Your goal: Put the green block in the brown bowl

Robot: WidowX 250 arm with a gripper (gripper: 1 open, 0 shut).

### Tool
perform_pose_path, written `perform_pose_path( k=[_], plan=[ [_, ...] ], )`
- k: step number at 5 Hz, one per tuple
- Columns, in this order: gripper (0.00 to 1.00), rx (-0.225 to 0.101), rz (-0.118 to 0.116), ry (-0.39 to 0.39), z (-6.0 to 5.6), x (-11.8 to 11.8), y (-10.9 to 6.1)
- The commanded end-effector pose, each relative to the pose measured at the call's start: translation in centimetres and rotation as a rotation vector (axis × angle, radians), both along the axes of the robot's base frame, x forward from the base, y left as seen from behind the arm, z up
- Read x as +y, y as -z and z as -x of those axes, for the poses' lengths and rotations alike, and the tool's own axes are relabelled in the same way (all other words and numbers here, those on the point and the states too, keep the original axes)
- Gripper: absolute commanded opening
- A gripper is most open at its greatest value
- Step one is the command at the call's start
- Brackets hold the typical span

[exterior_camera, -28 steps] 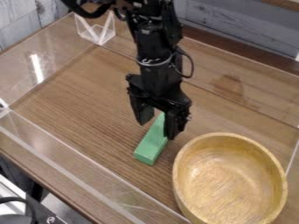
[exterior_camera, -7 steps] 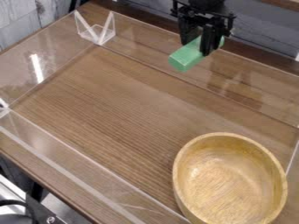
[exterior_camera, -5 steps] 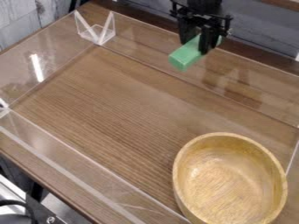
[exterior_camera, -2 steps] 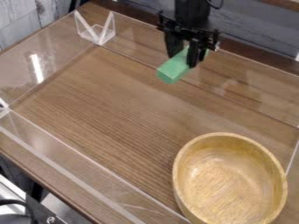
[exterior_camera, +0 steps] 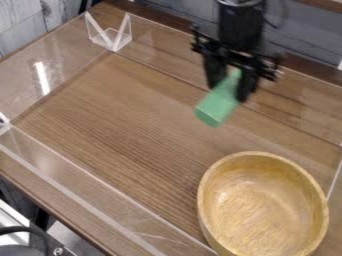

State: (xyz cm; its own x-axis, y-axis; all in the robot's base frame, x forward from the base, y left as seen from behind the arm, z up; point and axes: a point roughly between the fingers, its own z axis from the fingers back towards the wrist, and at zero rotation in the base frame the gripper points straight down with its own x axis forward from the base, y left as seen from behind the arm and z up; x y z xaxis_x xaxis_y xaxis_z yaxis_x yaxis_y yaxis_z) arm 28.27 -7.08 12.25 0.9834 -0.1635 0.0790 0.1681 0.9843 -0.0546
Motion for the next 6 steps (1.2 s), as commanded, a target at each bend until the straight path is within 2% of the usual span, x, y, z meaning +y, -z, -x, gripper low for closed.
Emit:
perform_pose_path(
  k=[1,2,3,5,6],
  plan=[
    [0.00,-0.058,0.017,-0.003,2.6,-4.2,-1.9],
    [0.00,-0.069,0.017,0.003,4.5,-7.8,-1.5],
    [0.00,-0.084,0.011,-0.006,5.1,-7.6,-1.8],
    [0.00,-0.095,0.010,-0.021,6.7,-7.8,0.3],
    [0.00,-0.094,0.011,-0.038,7.0,-7.5,0.7]
  ],
)
